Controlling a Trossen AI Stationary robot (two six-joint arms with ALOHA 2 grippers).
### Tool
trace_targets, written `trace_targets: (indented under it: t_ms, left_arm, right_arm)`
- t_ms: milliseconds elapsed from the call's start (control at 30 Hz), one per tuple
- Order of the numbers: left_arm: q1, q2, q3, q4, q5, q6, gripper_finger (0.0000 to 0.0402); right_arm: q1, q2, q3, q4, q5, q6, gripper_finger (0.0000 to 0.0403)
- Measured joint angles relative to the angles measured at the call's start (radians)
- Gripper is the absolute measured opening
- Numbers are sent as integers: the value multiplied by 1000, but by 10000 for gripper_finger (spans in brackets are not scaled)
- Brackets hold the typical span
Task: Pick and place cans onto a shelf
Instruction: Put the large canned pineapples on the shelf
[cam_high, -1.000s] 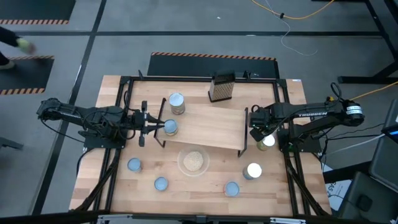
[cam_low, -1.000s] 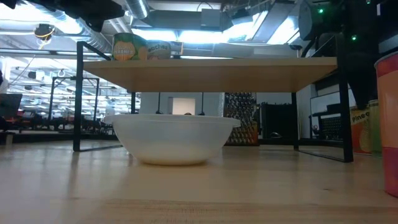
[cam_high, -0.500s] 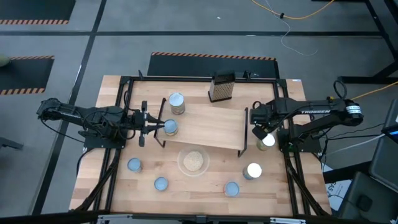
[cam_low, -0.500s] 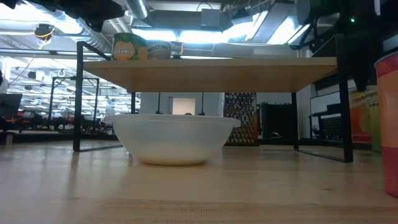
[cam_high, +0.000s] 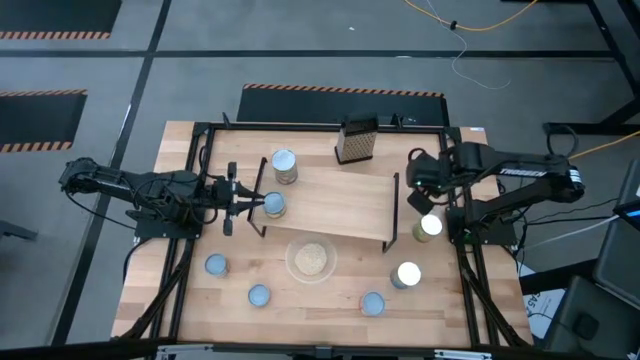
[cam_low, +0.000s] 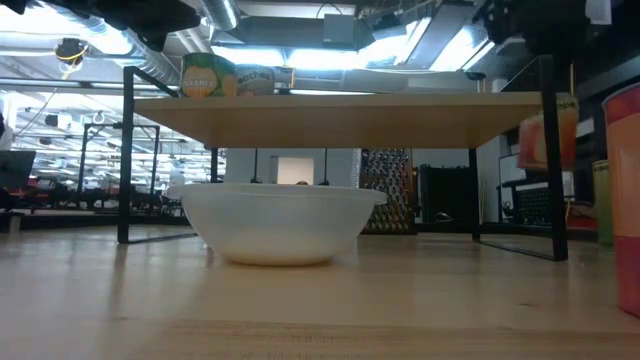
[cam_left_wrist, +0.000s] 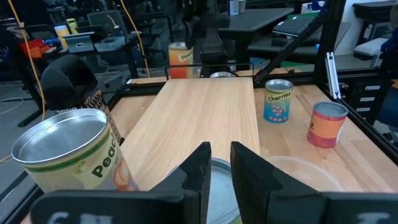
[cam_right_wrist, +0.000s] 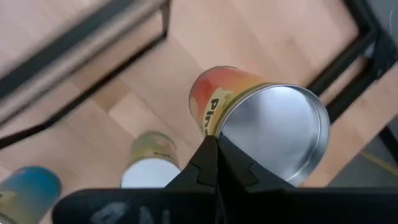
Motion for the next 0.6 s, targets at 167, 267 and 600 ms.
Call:
trace_targets:
  t_ms: [167,267,600]
  left_arm:
    - [0,0,0,0,0,0,55]
    - [0,0,0,0,0,0,55]
    - [0,0,0,0,0,0,55]
  right_arm:
    - [0,0,98,-2,44,-57,0]
    - [-1,0,151,-1,64,-104,0]
    - [-29,40,344,-2,134,-285,0]
